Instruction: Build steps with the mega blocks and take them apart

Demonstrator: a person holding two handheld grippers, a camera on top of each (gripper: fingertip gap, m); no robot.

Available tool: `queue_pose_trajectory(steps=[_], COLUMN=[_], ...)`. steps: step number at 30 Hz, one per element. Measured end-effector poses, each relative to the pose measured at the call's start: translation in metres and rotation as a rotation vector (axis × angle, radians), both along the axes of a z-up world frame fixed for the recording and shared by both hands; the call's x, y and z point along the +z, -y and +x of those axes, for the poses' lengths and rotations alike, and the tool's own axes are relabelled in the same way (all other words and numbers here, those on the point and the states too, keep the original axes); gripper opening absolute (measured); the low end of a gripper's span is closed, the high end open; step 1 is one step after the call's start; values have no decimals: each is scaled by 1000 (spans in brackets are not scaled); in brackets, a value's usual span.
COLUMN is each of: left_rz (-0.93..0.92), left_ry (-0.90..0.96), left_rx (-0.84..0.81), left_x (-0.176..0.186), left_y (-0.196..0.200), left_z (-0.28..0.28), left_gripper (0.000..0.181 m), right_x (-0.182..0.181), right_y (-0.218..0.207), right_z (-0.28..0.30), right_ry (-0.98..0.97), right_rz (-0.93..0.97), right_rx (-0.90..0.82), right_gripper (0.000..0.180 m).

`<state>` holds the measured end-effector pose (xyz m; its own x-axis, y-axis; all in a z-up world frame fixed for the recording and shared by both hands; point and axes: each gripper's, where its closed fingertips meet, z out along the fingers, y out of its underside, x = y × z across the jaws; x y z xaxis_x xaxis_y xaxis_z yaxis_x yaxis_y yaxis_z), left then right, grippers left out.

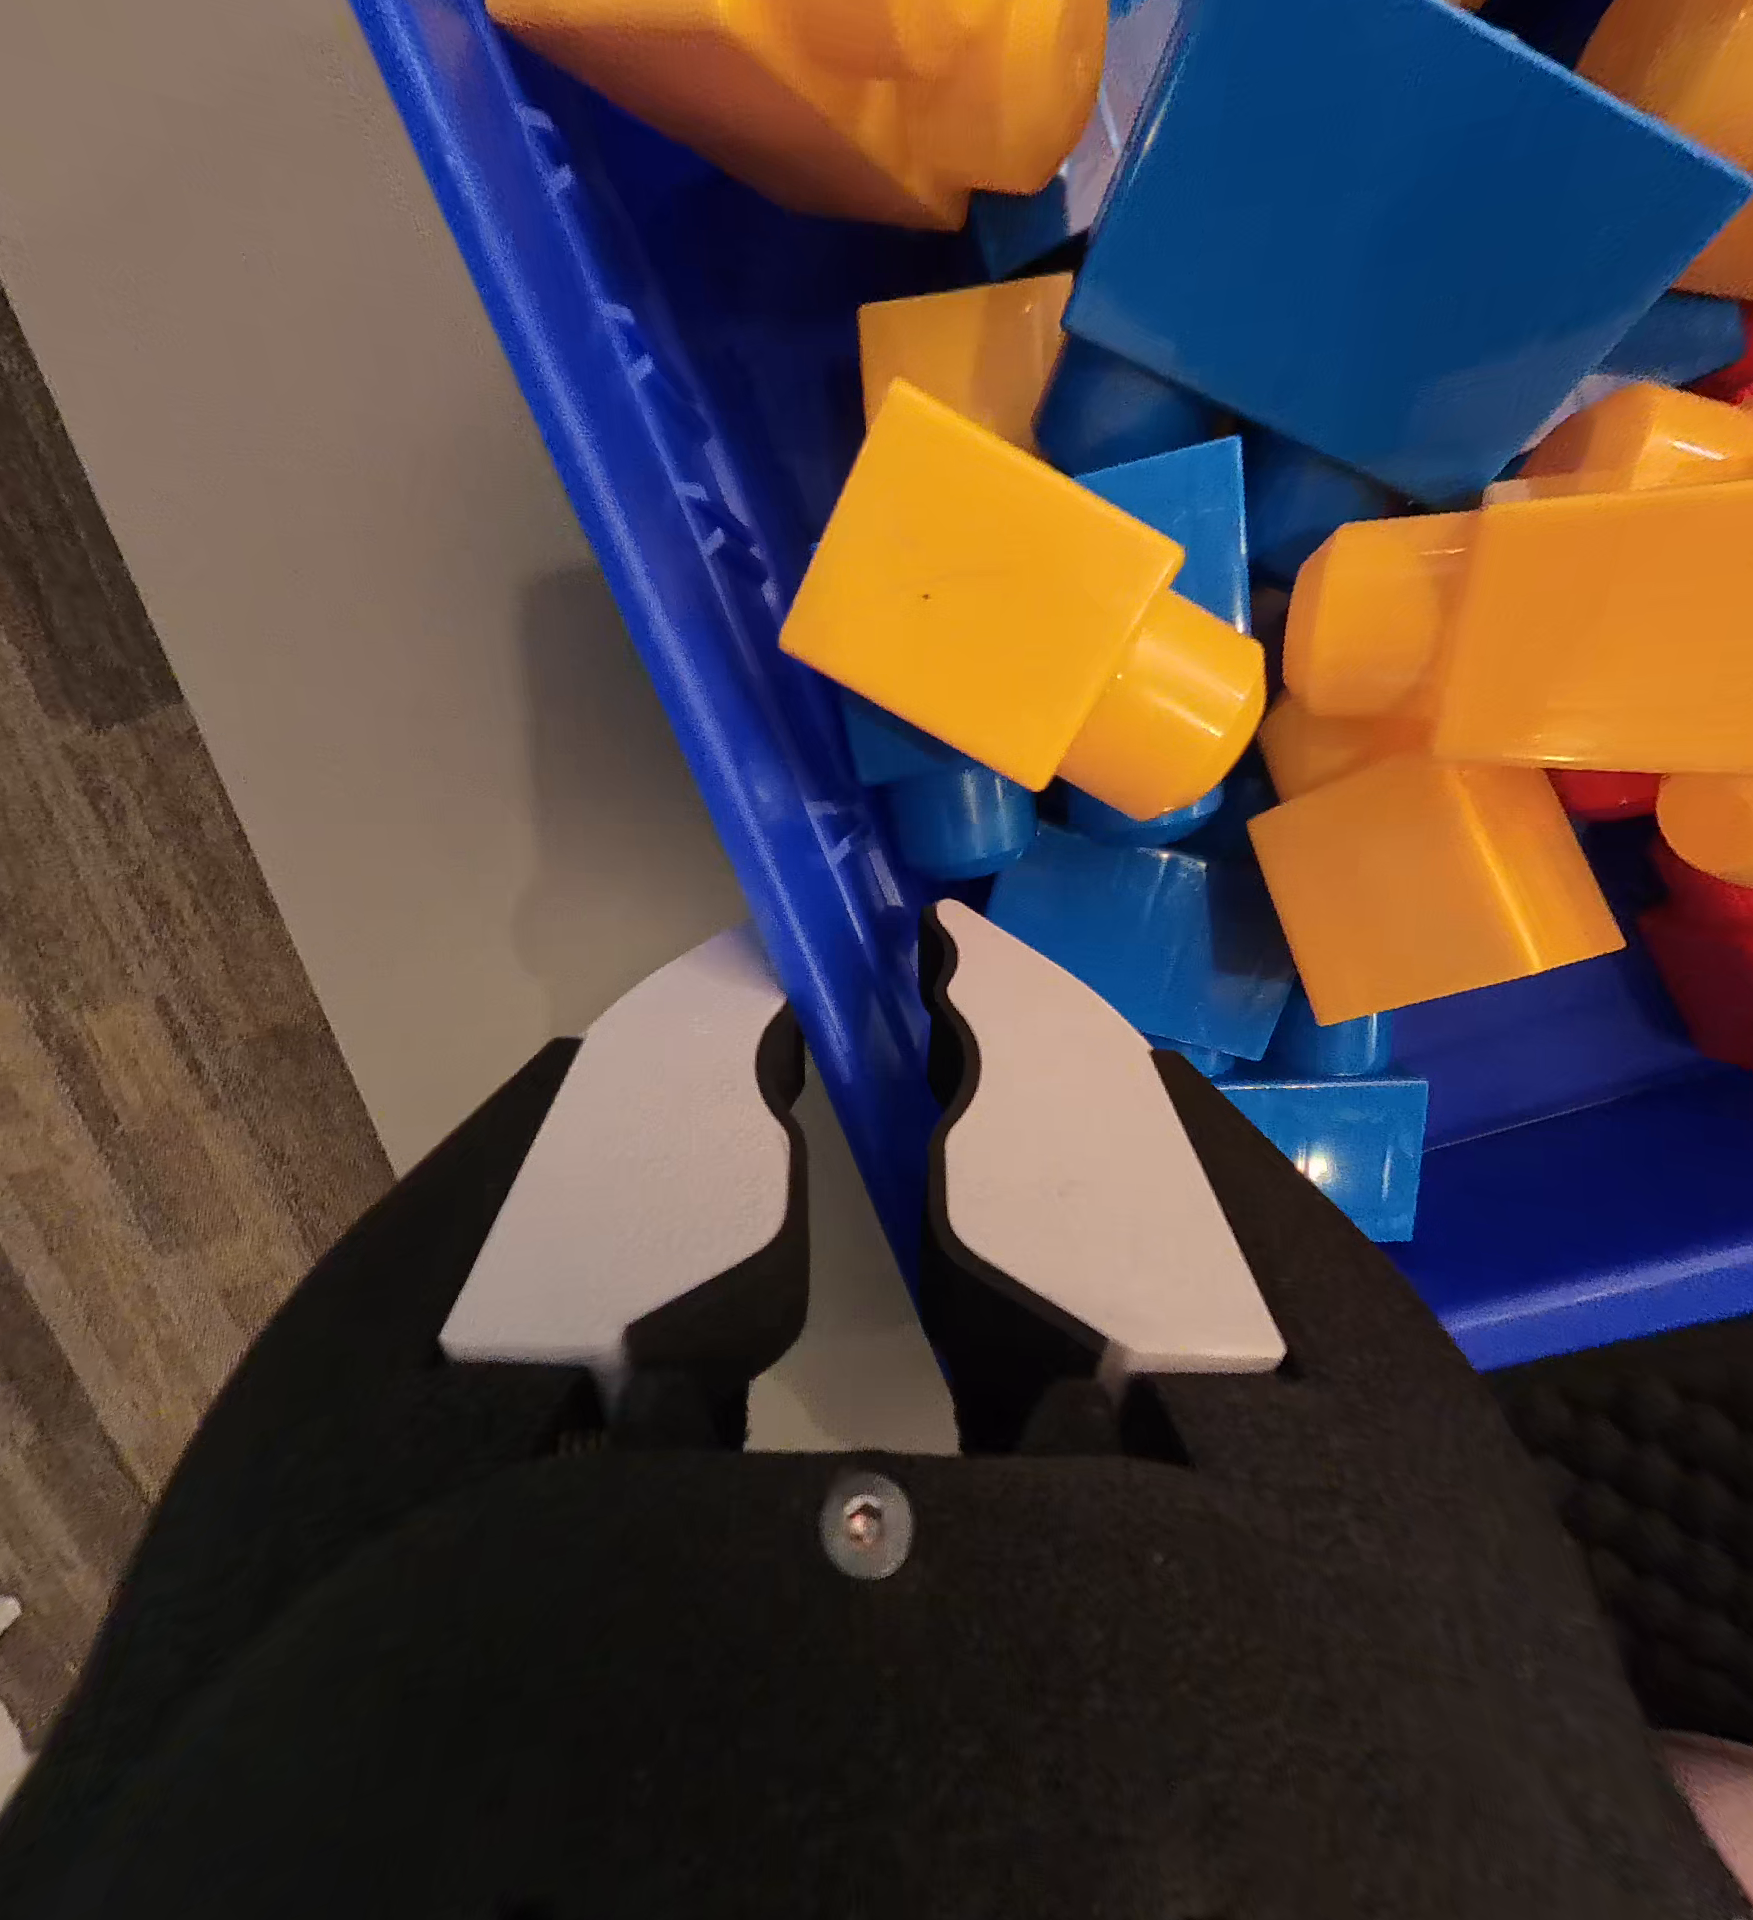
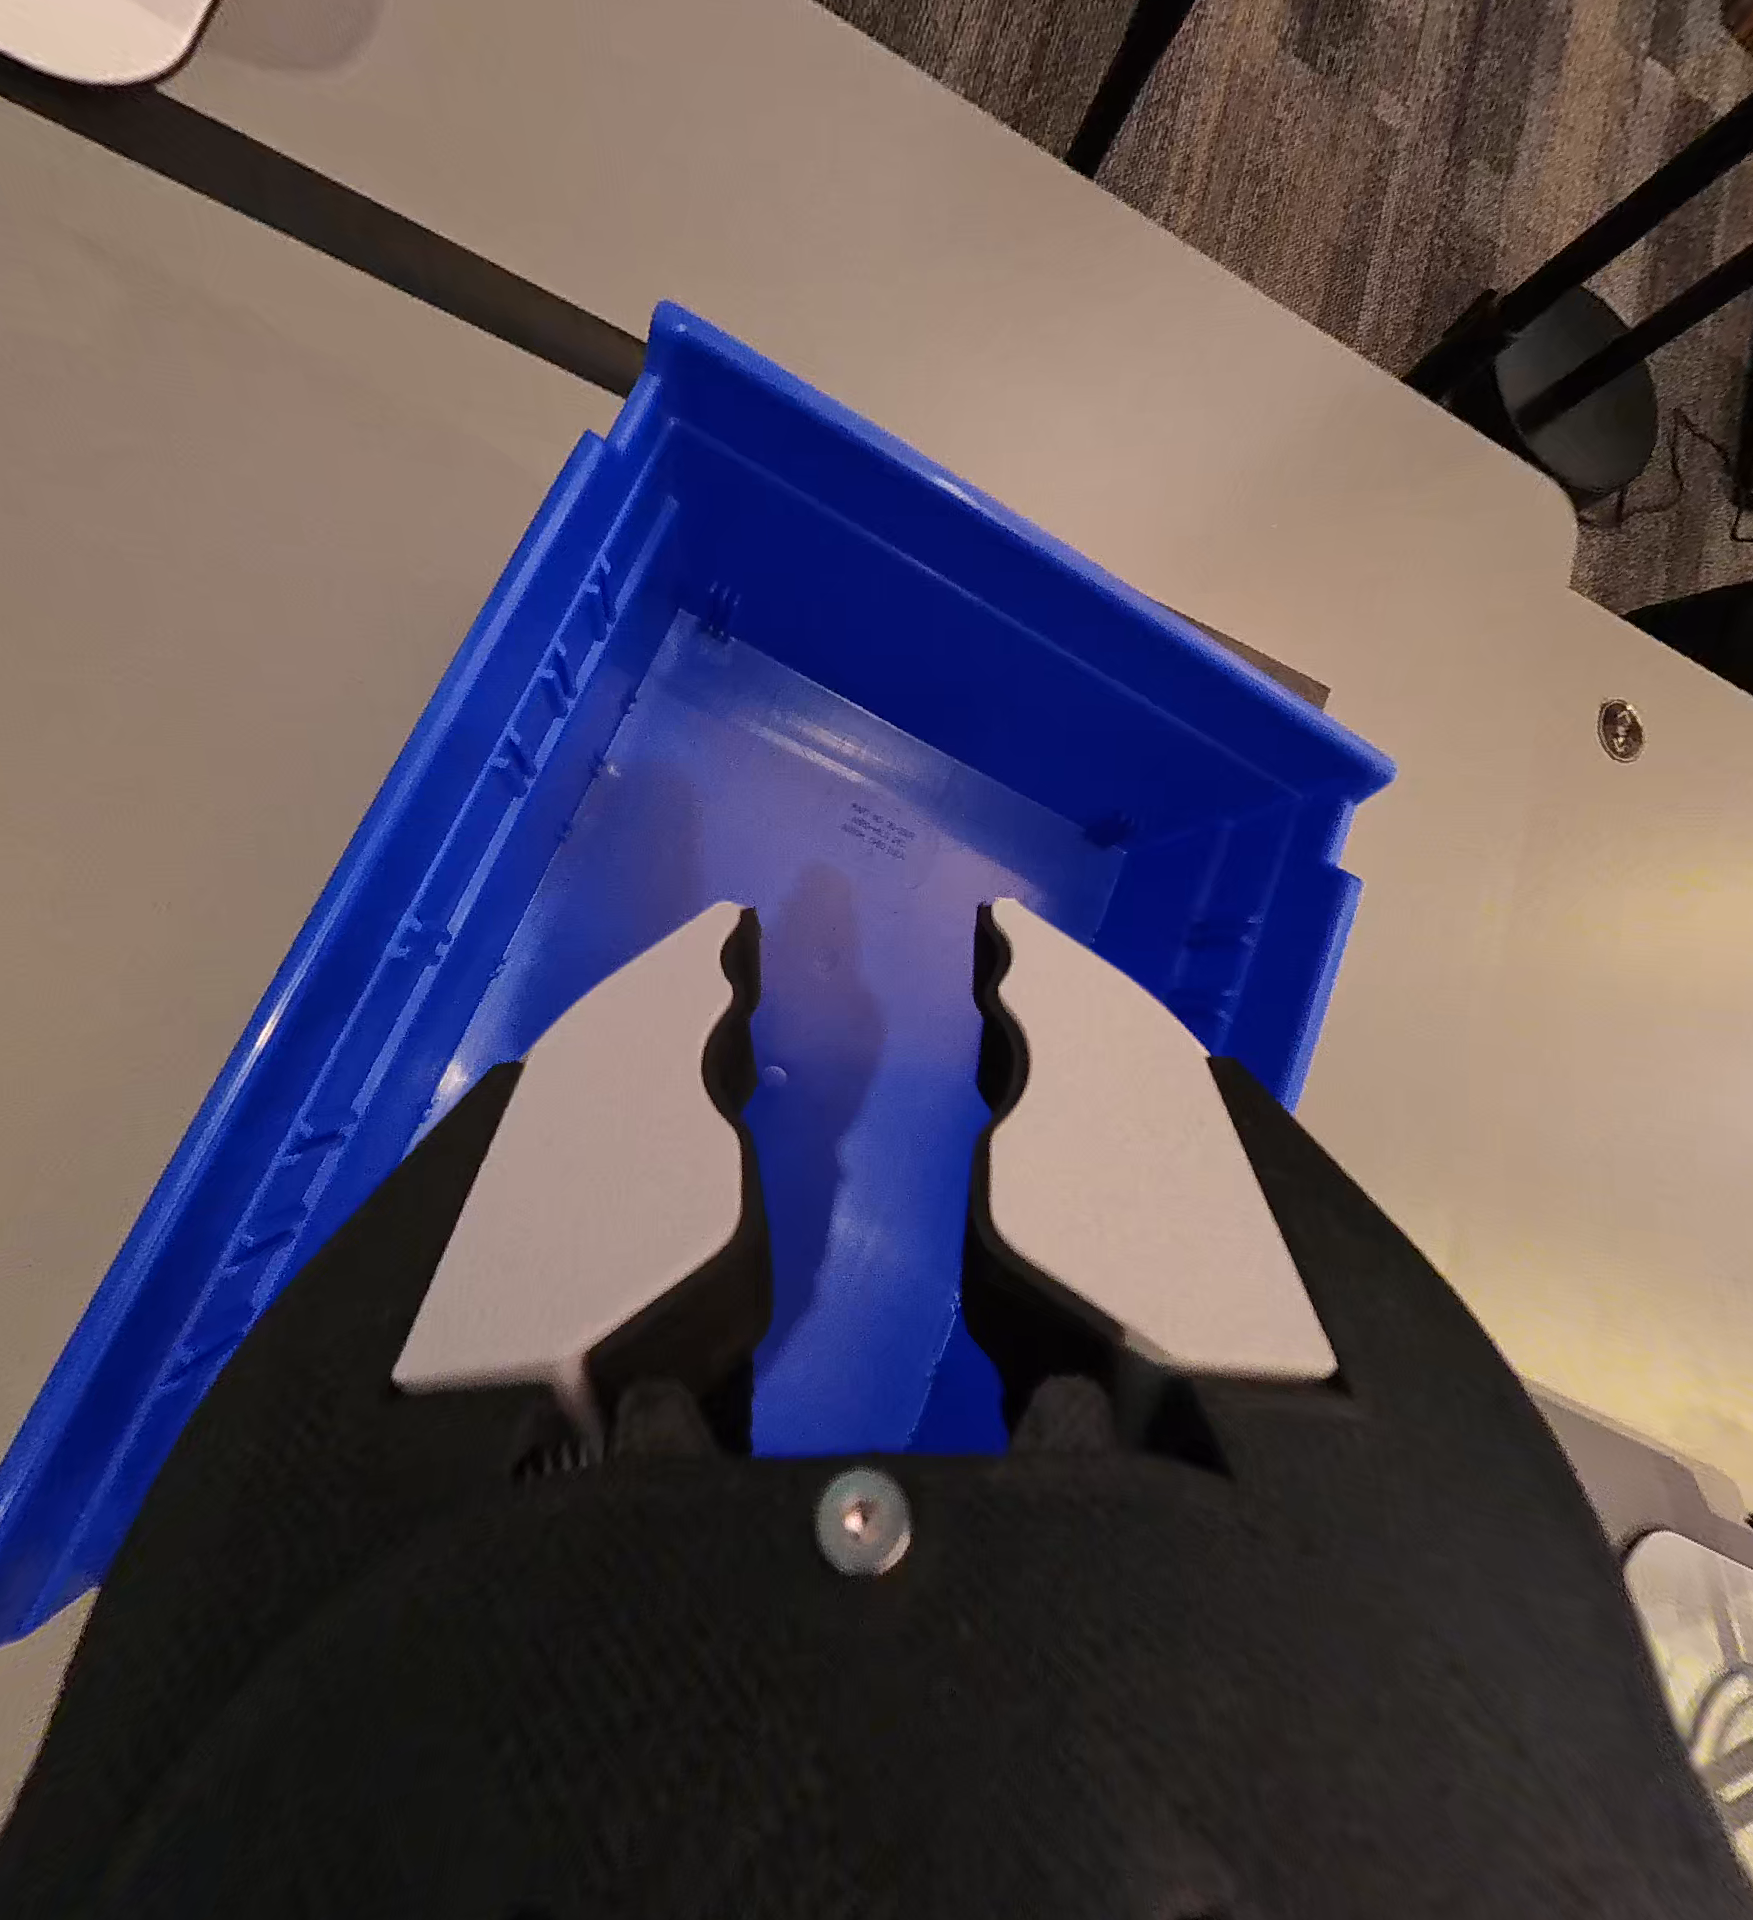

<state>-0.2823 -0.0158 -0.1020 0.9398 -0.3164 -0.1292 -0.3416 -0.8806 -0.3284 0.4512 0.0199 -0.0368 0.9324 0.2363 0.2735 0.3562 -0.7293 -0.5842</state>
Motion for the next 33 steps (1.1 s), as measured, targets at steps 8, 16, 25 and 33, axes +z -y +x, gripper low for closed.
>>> queue_pose_trajectory(steps=[8,16,25,33], left_rz=[20,137,579,579], left_ry=[-12,-99,36,157], left_rx=[-14,-10,-221,-547], left_x=[1,20,123,113], left_y=[-10,-9,6,18], left_z=[-8,-15,37,98], left_gripper=[15,31,40,51], right_x=[-15,-24,-19,-22], right_y=[2,1,2,1], right_z=[-4,-8,-2,-7], right_ry=[15,82,71,72], right_rz=[-50,-78,-50,-56], right_rx=[17,28,13,38], right_gripper=[41,42,41,41])
